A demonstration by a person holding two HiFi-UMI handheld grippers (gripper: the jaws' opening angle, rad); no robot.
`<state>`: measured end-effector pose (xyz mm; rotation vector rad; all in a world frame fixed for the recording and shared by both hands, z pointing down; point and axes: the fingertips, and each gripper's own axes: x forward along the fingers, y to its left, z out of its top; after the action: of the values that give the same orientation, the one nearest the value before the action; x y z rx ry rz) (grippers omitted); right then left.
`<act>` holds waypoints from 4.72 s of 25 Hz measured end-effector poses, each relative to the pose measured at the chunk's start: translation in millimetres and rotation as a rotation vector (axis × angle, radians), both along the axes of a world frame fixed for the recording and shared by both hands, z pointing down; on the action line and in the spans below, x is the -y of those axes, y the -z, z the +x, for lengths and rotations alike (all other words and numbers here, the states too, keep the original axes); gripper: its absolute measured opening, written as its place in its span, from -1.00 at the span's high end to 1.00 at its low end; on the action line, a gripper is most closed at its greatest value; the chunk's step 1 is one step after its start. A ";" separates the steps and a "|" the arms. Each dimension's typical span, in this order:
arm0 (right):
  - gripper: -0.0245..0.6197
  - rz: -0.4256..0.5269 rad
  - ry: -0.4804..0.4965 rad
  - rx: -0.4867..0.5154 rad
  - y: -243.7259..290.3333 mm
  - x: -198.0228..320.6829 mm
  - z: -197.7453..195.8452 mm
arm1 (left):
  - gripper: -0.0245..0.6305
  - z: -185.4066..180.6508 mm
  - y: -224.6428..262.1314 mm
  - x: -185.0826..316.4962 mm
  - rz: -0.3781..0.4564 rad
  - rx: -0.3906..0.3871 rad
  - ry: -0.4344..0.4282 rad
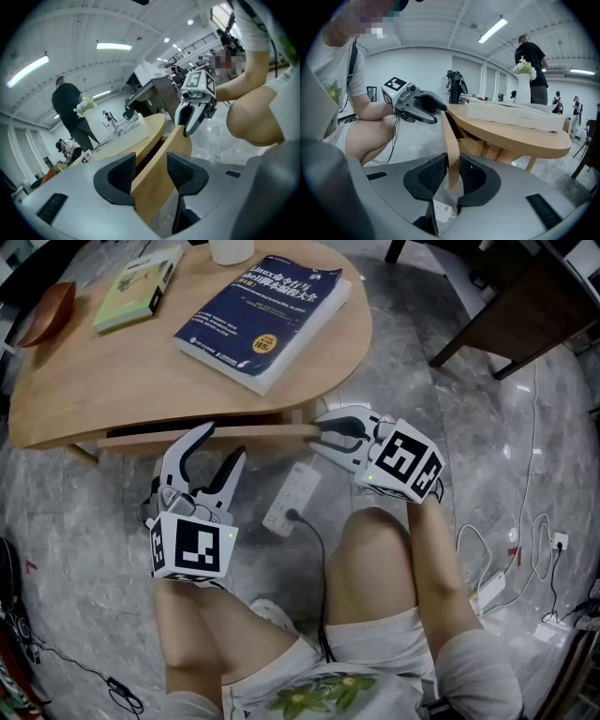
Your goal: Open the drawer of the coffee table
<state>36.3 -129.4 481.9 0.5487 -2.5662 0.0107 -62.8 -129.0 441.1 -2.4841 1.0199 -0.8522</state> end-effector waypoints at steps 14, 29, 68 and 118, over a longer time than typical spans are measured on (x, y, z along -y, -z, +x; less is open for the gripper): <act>0.64 0.003 -0.021 -0.018 -1.1 -1.9 -0.7 | 0.32 -30.9 -41.9 20.2 -0.048 0.521 -0.014; 0.65 -0.027 0.012 -0.030 -1.4 -22.5 -5.5 | 0.32 -35.4 -44.0 4.8 -0.106 0.488 -0.079; 0.60 0.362 -0.044 -0.540 7.9 -22.5 -98.7 | 0.44 -29.0 -52.4 -9.1 -0.083 0.547 -0.124; 0.64 0.321 -0.039 -0.478 11.3 -44.5 -99.6 | 0.44 -31.0 -52.1 -31.3 -0.058 0.523 -0.121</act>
<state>-63.4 -84.9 470.6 0.6310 -2.0969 -0.4694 -93.7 -97.6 493.3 -2.1547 0.6617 -1.4040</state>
